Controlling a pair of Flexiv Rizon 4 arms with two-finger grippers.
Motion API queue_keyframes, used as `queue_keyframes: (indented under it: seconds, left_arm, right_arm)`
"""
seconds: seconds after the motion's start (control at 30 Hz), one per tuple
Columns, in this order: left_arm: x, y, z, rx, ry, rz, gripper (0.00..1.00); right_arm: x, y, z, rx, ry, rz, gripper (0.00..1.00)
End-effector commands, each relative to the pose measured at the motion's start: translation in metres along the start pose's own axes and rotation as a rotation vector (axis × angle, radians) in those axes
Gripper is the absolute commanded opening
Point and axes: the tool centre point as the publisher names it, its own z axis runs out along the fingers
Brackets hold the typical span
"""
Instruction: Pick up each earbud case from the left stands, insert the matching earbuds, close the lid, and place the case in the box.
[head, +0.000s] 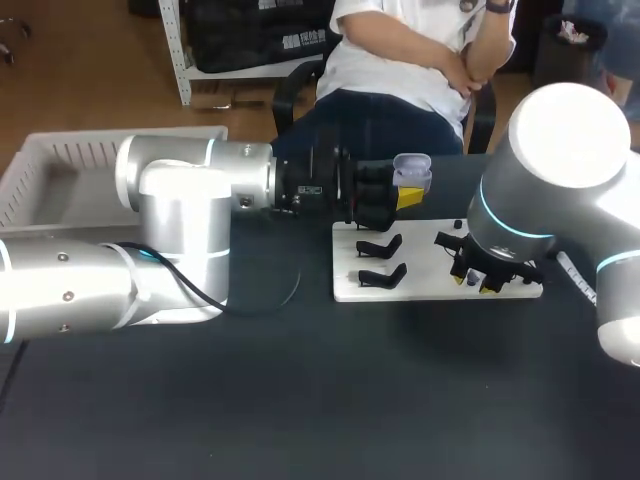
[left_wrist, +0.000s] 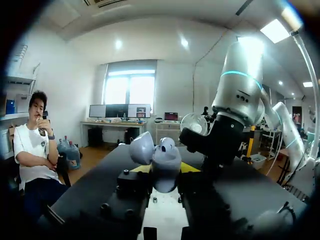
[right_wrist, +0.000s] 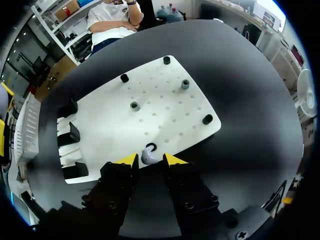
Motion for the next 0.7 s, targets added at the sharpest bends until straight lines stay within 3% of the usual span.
queue_keyframes:
  seconds: [0.03,0.53,0.6,0.7]
  left_arm:
    - [0.0007,-0.0018,0.0003,-0.007,-0.004,0.003,0.0]
    - [0.0007,-0.0018,0.0003,-0.007,-0.004,0.003,0.0]
    - [0.0007,-0.0018,0.0003,-0.007,-0.004,0.003,0.0]
    - [0.0007,-0.0018,0.0003,-0.007,-0.004,0.003,0.0]
  right_arm:
    - [0.0018,-0.001,0.001,-0.002,-0.008,0.003,0.3]
    - [-0.0018,-0.001,0.0033,-0.002,-0.009,0.004,0.22]
    - [-0.0017,-0.001,0.0044,-0.001,-0.007,0.005,0.1]
    - [-0.0011,-0.0006,0.0048,0.001,-0.005,0.005,0.06]
